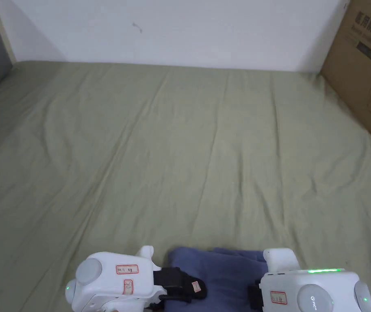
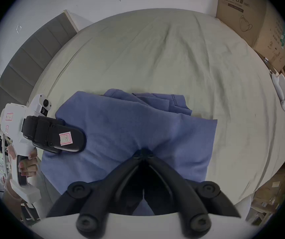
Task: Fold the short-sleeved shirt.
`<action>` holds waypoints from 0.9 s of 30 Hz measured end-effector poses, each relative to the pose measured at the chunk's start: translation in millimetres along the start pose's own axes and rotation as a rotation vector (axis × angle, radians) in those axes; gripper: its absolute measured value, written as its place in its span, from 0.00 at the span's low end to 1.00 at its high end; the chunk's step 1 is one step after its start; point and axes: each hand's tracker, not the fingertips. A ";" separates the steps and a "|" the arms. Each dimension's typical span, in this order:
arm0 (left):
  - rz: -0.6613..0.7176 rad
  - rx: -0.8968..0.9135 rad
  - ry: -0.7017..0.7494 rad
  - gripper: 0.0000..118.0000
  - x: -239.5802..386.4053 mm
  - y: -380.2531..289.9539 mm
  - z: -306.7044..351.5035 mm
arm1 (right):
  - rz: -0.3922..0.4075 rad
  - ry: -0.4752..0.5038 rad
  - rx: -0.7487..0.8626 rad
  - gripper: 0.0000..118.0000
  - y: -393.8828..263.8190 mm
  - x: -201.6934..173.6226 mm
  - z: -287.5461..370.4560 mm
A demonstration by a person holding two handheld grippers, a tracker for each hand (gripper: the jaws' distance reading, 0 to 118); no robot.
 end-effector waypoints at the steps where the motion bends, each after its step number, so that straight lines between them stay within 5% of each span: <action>1: -0.007 0.004 -0.001 0.19 2.8 0.0 5.7 | -0.002 -0.005 0.010 0.00 -0.2 -2.4 4.2; 10: -0.191 0.128 0.323 0.19 9.7 27.9 148.9 | -0.010 -0.040 0.069 0.00 2.9 -11.2 21.9; 24: -0.270 0.254 1.402 0.19 -54.4 114.9 355.8 | 0.040 -0.063 0.024 0.00 20.4 -40.7 -5.9; 26: -0.256 0.277 1.501 0.30 -70.0 117.2 368.2 | 0.046 -0.066 0.019 0.00 24.4 -44.6 -10.1; 27: -0.227 0.254 1.571 0.50 -77.3 118.0 370.3 | 0.049 -0.067 0.017 0.00 26.4 -46.5 -11.8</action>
